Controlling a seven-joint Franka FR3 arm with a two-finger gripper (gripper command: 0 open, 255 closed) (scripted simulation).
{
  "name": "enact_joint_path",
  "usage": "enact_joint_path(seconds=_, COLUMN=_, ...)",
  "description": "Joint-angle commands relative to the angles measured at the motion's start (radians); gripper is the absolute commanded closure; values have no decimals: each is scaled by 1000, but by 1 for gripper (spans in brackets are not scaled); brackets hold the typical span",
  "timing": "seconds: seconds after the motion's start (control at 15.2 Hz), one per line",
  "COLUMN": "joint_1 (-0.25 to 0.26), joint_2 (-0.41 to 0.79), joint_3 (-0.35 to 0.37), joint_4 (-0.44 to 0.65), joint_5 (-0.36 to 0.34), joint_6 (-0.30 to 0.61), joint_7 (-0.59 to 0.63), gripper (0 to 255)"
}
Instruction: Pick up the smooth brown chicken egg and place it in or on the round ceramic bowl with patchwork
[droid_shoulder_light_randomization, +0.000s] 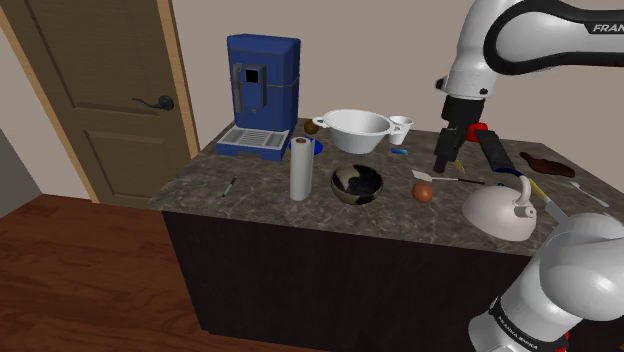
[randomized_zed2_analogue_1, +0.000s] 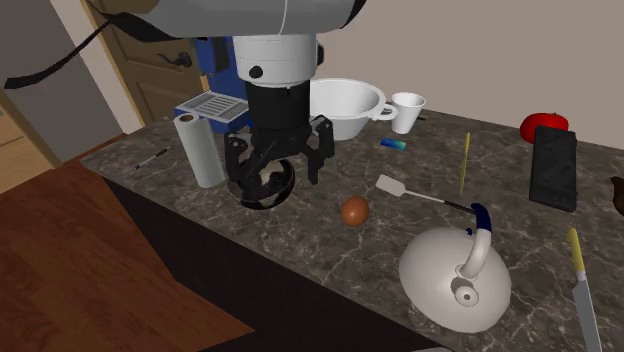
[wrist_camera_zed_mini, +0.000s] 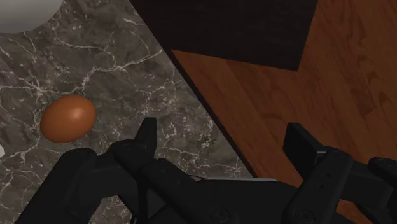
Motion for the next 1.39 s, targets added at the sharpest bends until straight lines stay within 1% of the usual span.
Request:
enact_joint_path(seconds=0.0, joint_1=0, joint_2=0, joint_3=0, joint_4=0, joint_5=0, joint_6=0, joint_7=0, gripper=0)
enact_joint_path(seconds=0.33, joint_1=-67, joint_2=75, joint_3=2, joint_4=-82, joint_5=-56, joint_6=176, joint_7=83, gripper=0)
enact_joint_path(seconds=0.66, joint_1=-141, joint_2=178, joint_3=-1, joint_4=-136, joint_5=-121, joint_6=351, joint_7=176, gripper=0)
enact_joint_path(seconds=1.12, joint_1=-257, joint_2=357, joint_3=-12, joint_4=-164, joint_5=-233, joint_6=583, joint_7=328, gripper=0)
enact_joint_path(seconds=1.32, joint_1=-304, joint_2=434, joint_3=-19, joint_4=-160, joint_5=-285, joint_6=664, joint_7=396, gripper=0)
